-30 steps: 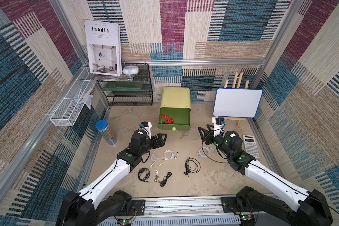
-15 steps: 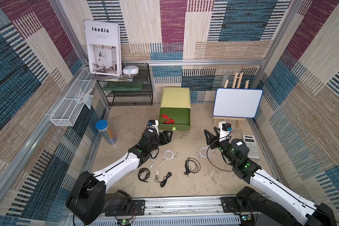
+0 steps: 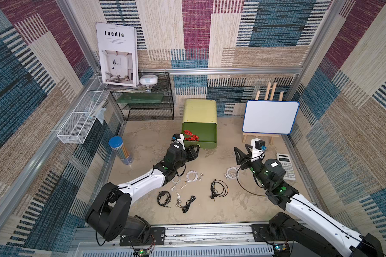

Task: Place the wired earphones into the drawer by color
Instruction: Close the drawer in the storage box.

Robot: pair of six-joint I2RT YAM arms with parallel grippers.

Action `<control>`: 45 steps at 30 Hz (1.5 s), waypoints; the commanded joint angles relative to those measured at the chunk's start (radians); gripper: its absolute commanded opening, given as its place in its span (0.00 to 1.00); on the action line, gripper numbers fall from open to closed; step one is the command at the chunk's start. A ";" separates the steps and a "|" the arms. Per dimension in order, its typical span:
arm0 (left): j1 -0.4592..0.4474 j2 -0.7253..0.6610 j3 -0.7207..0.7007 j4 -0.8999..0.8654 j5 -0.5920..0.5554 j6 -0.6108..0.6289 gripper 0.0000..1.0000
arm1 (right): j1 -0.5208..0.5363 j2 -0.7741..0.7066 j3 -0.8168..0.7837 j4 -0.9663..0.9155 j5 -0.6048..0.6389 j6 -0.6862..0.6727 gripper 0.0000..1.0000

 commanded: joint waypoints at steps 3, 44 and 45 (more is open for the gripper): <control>0.000 0.021 0.020 0.045 0.005 0.000 0.45 | 0.001 -0.002 -0.001 0.027 0.007 -0.009 0.66; -0.010 0.069 0.151 -0.006 -0.032 0.042 0.20 | 0.001 -0.020 -0.004 0.025 0.012 -0.011 0.66; -0.010 0.073 0.155 -0.006 -0.032 0.044 0.20 | 0.001 -0.022 -0.004 0.024 0.012 -0.011 0.66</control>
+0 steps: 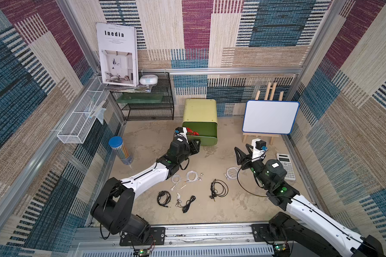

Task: Place the wired earphones into the drawer by color
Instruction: Close the drawer in the storage box.

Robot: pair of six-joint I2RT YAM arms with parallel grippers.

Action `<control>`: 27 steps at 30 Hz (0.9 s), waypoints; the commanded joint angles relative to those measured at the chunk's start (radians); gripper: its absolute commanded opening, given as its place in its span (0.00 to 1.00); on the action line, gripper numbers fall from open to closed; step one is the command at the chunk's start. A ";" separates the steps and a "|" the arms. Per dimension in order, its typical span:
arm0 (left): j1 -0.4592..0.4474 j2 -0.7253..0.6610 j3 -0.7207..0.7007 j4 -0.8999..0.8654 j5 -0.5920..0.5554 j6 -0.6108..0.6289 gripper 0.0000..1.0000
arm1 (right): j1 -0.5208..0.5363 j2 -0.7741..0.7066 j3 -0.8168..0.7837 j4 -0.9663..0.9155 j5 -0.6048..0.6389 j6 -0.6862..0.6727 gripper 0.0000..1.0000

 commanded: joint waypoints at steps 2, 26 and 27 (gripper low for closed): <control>0.001 0.012 0.027 0.023 -0.007 0.037 0.20 | 0.000 -0.006 -0.002 0.023 0.009 -0.002 0.66; 0.016 0.111 0.111 0.053 -0.019 0.038 0.20 | 0.001 -0.025 -0.007 0.025 0.021 -0.007 0.67; 0.016 0.115 0.115 0.053 -0.019 0.039 0.21 | 0.001 -0.026 -0.007 0.025 0.021 -0.008 0.67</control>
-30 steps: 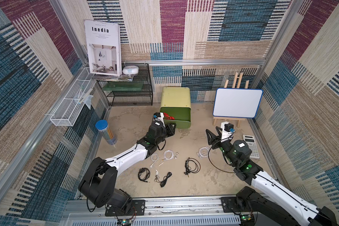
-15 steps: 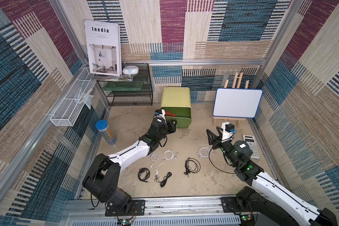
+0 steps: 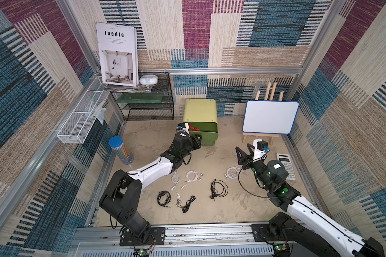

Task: Place the wired earphones into the drawer by color
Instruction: Close the drawer in the storage box.

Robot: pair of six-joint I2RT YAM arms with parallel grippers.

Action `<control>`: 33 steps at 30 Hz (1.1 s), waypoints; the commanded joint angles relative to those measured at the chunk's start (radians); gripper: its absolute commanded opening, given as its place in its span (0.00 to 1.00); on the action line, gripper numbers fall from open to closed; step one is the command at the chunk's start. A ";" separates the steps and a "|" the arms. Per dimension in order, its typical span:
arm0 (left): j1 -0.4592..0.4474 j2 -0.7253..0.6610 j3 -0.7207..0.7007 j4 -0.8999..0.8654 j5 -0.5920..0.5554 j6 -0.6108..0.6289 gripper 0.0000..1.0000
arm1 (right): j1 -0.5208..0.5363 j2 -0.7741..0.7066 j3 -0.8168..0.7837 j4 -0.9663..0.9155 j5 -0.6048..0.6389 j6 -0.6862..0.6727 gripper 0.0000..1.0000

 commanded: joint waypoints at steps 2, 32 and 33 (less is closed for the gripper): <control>0.005 0.014 0.022 0.041 0.005 0.007 0.24 | 0.001 -0.004 -0.004 0.025 0.012 -0.004 0.66; 0.046 0.127 0.170 0.017 0.042 0.028 0.36 | 0.001 -0.009 -0.009 0.027 0.022 -0.010 0.66; 0.047 0.132 0.177 0.017 0.042 0.028 0.35 | -0.001 -0.009 -0.009 0.027 0.023 -0.010 0.66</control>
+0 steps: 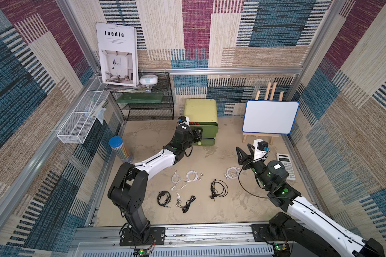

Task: Place the wired earphones into the drawer by color
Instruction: Close the drawer in the storage box.

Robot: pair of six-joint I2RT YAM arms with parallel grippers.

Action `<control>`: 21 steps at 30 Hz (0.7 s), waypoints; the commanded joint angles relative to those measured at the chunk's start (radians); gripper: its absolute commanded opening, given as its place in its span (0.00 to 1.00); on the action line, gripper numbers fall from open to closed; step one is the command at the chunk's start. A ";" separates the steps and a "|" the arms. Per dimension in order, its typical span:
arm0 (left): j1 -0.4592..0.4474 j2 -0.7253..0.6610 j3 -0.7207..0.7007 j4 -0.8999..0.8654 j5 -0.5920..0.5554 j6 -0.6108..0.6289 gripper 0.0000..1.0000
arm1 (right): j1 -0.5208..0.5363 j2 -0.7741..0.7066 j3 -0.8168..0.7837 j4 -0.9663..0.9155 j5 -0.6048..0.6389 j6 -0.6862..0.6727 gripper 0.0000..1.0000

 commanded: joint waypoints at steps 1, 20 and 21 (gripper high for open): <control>0.005 0.012 0.024 0.025 0.016 0.020 0.36 | 0.001 -0.003 -0.004 0.027 0.012 -0.006 0.66; 0.028 0.092 0.115 0.027 0.033 0.043 0.36 | 0.001 0.003 -0.007 0.030 0.025 -0.017 0.66; 0.030 0.095 0.117 0.026 0.035 0.043 0.36 | 0.001 0.002 -0.006 0.028 0.025 -0.016 0.66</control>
